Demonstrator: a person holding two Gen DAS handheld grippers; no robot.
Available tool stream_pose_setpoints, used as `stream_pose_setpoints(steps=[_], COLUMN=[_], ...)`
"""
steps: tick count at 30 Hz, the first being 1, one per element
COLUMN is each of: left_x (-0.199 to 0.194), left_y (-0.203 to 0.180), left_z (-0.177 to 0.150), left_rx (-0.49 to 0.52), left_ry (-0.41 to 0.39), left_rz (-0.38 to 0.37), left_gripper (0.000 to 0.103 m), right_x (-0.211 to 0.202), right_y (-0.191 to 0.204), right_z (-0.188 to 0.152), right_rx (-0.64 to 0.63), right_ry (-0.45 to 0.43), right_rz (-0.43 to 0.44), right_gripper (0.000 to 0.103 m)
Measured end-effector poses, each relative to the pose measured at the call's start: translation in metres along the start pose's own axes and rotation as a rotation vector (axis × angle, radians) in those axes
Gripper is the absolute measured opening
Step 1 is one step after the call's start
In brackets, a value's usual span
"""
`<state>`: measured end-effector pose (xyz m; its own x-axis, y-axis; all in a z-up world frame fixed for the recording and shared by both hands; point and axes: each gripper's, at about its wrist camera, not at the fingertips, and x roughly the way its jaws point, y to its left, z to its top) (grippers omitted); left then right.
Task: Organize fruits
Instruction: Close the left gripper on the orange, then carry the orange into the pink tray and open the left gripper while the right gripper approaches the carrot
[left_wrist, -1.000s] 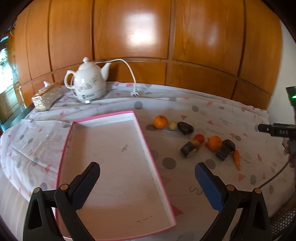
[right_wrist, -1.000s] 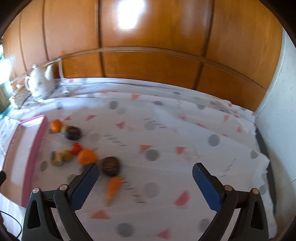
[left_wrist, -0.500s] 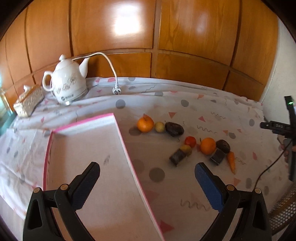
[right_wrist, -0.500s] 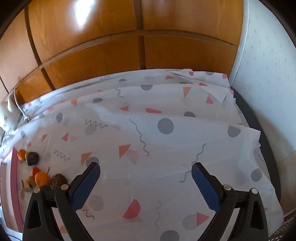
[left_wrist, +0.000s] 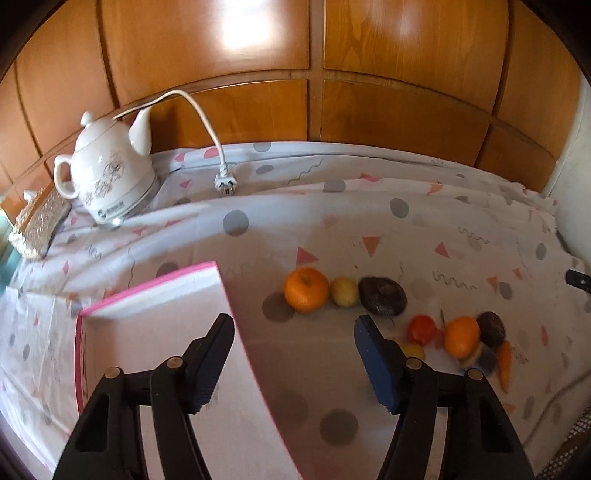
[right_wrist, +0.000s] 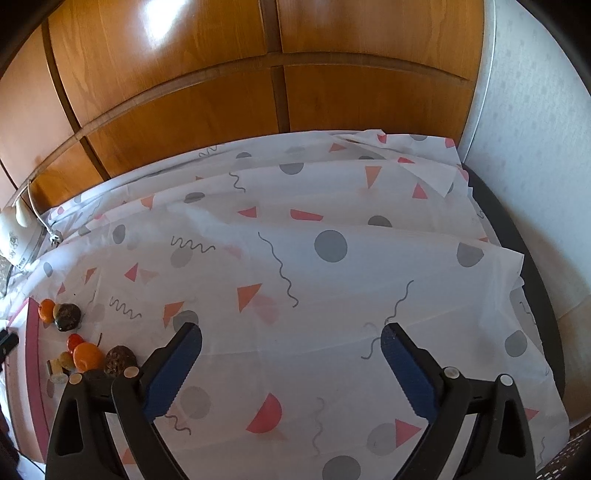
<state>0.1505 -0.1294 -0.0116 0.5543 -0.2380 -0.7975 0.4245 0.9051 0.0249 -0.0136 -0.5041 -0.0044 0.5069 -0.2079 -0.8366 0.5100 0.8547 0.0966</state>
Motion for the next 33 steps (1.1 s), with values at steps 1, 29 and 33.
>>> stream_pose_setpoints(steps=[1, 29, 33], left_x=[0.006, 0.003, -0.025], left_y=[-0.001, -0.004, 0.0], left_z=[0.005, -0.004, -0.014], left_rx=[0.005, -0.068, -0.084], left_ry=[0.002, -0.068, -0.128], left_rz=[0.0, -0.018, 0.001], left_gripper=[0.068, 0.038, 0.038], right_x=[0.001, 0.026, 0.026], right_y=[0.001, 0.035, 0.057], right_z=[0.0, -0.014, -0.024], right_rx=[-0.002, -0.153, -0.249], right_ry=[0.005, 0.127, 0.134], right_rz=[0.0, 0.086, 0.13], right_gripper=[0.099, 0.073, 0.07])
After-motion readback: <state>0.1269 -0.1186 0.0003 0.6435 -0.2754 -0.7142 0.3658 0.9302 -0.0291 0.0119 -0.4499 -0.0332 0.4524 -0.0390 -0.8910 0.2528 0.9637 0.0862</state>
